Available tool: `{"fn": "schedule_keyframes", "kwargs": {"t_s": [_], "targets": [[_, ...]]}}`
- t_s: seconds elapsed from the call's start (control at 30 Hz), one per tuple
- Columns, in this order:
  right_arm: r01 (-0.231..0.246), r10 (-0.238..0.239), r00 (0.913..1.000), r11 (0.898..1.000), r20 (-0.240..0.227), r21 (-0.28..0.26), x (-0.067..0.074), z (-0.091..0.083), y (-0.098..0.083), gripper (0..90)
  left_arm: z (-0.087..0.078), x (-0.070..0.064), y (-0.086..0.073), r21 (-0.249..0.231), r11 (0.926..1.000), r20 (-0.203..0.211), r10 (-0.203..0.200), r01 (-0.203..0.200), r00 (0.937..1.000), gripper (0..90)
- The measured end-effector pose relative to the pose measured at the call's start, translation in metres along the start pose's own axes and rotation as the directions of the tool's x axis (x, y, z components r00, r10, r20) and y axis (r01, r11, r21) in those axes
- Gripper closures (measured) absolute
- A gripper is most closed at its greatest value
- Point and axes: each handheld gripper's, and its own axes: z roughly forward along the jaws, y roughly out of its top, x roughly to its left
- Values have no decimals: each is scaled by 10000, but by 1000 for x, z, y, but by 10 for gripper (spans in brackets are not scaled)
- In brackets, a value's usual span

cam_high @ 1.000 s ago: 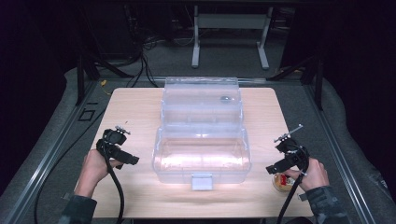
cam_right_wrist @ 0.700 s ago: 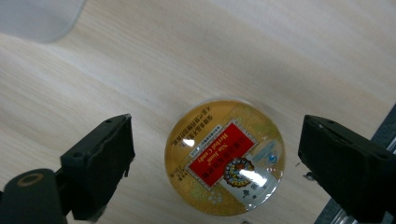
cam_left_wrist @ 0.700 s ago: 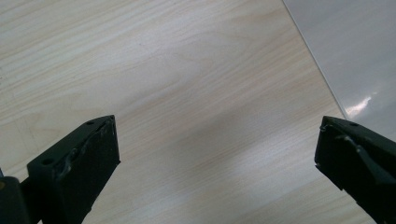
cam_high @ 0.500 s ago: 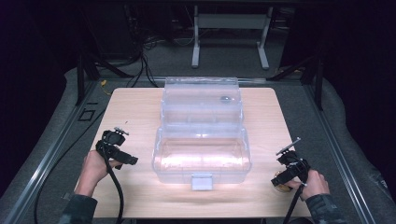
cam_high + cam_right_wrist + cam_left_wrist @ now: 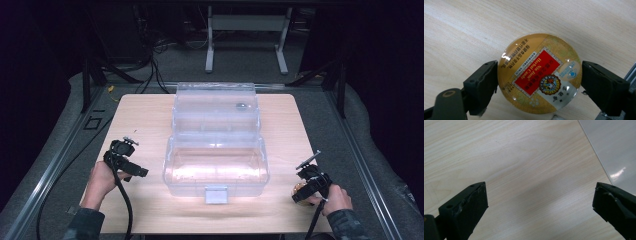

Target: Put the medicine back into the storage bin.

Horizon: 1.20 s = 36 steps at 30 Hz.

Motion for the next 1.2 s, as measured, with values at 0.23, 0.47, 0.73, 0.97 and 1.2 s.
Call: {"fn": "schedule_keyframes", "kwargs": {"t_s": [0.23,0.47,0.73,0.97,1.2], "targets": [[212,-212,9998,9997,1,112,1,2,2,198,3,0,0,121,9999,27,17,-17,10000,2],[455,-454,9990,9986,-42,254,3,1,4,200,4,0,-1,110,9999,13,25,-25,10000,1],[589,-588,9982,9981,-71,190,2,-8,8,200,4,5,-2,184,9998,-83,-18,19,10000,1],[809,-809,9966,9967,-127,-23,2,-22,16,201,6,8,-4,273,9996,-75,-75,77,9999,1],[1048,-1054,9943,9937,-150,-389,5,-44,29,201,7,9,-5,295,9996,-47,-26,27,10000,1]]}}
